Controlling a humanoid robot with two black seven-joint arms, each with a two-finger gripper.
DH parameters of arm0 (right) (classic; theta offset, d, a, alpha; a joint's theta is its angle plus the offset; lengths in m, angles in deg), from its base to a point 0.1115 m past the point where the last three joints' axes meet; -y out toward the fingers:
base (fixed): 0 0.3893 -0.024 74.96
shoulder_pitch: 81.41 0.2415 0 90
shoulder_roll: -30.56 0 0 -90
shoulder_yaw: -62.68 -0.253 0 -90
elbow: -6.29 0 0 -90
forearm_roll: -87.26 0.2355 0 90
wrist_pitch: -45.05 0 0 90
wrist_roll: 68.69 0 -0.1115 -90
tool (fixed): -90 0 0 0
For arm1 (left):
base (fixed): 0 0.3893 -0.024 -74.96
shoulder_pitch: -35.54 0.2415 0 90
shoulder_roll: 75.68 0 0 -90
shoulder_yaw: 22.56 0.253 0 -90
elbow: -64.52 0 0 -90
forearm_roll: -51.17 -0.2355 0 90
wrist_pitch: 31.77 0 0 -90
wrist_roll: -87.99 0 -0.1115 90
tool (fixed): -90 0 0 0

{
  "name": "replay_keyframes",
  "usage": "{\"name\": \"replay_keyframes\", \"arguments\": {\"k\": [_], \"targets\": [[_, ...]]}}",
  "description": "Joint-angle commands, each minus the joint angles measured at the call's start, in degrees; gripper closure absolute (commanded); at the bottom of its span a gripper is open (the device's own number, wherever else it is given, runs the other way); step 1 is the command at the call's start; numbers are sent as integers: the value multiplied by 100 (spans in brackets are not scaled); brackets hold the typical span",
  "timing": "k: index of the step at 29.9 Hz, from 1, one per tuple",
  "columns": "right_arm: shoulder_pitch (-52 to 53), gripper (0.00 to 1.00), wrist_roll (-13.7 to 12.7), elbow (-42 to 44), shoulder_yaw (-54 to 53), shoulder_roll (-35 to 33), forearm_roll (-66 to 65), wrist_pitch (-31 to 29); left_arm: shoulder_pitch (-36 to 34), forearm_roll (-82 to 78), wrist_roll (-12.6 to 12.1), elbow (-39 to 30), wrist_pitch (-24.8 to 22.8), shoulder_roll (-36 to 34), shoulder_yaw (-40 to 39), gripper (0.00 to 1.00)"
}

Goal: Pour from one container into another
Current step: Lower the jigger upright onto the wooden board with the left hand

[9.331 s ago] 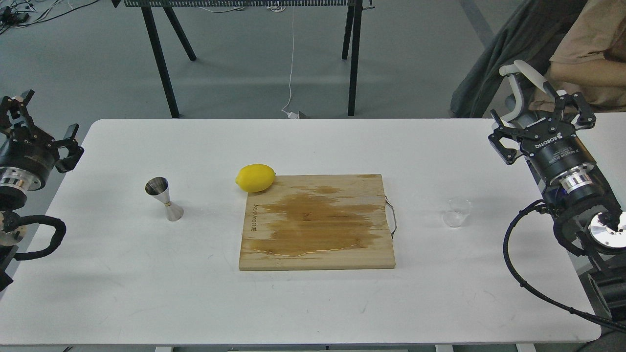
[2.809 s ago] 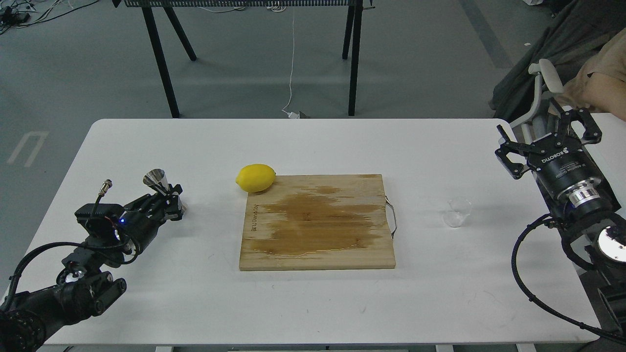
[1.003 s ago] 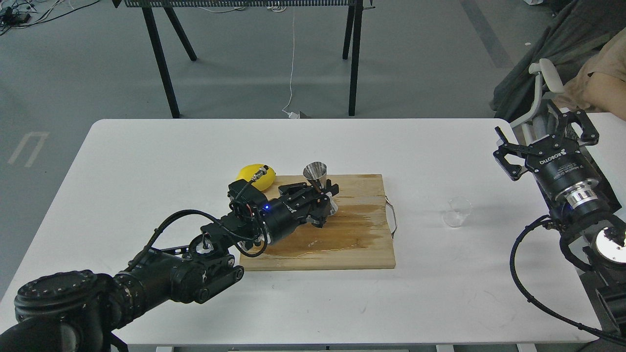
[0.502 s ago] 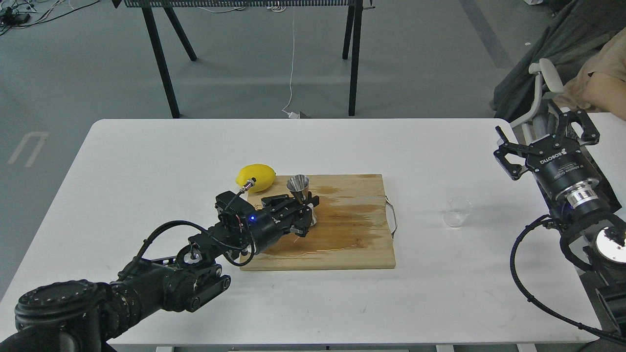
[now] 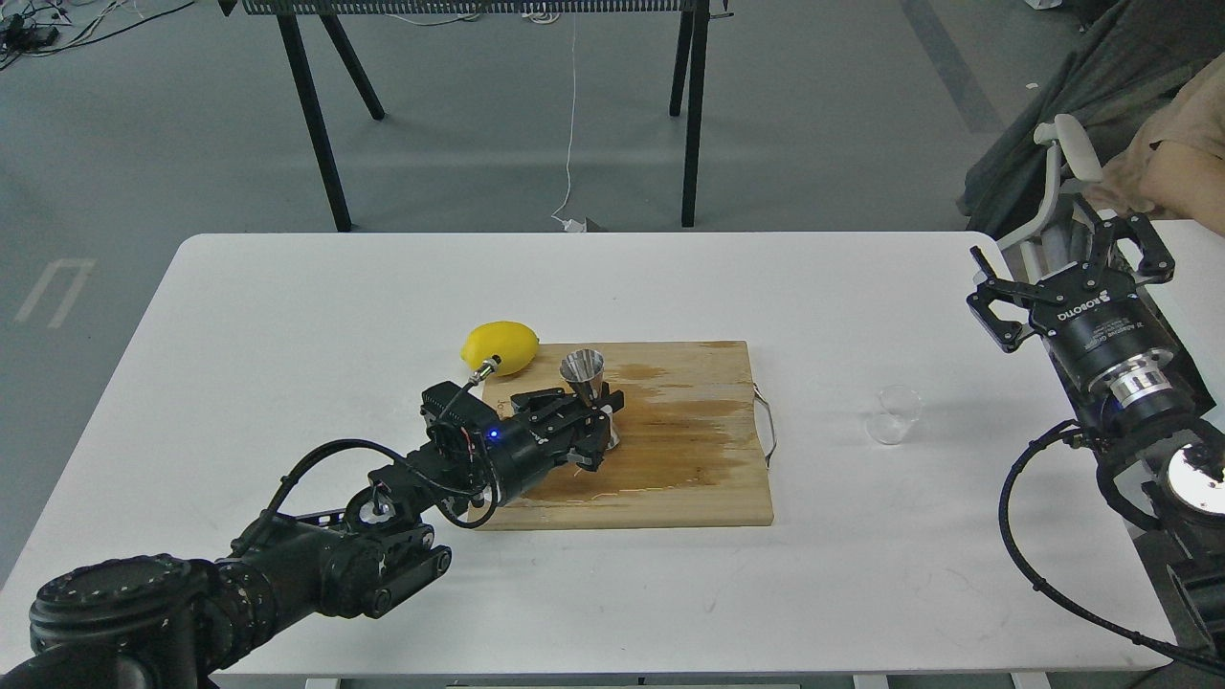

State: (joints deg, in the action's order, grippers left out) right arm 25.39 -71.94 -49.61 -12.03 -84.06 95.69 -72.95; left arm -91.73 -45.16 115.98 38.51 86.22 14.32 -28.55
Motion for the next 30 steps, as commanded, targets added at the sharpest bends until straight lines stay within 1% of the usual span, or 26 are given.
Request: {"name": "replay_keyframes", "arguments": {"k": [1,5,8,13,17,19,21,24,28,30], "targets": [[-1,1,0,9,0,0,0,0,1,0,0,0,0,0,-8,75],[-1,1,0,9,0,0,0,0,27,0,0,0,0,0,-8,74],[-1,1,0,9,0,0,0,0,89,0,0,-26,0,0,-8,68],[-1,1,0,9,0,-9,0,0,89,0,0,-61,0,0,-8,63],[-1,1,0,9,0,-9,0,0,80,9,0,-114,0,0,-8,55],[-1,1,0,9,0,-17,0,0,89,9,0,-114,0,0,-17,49],[-1,1,0,9,9,-17,0,0,89,9,0,-123,0,0,-8,40],[-1,1,0,9,9,-17,0,0,98,9,0,-184,0,0,-8,19],[-1,1,0,9,0,-17,0,0,98,9,0,-202,0,0,-8,10],[-1,1,-9,9,0,-17,0,0,89,9,0,-211,0,0,-8,8]]}}
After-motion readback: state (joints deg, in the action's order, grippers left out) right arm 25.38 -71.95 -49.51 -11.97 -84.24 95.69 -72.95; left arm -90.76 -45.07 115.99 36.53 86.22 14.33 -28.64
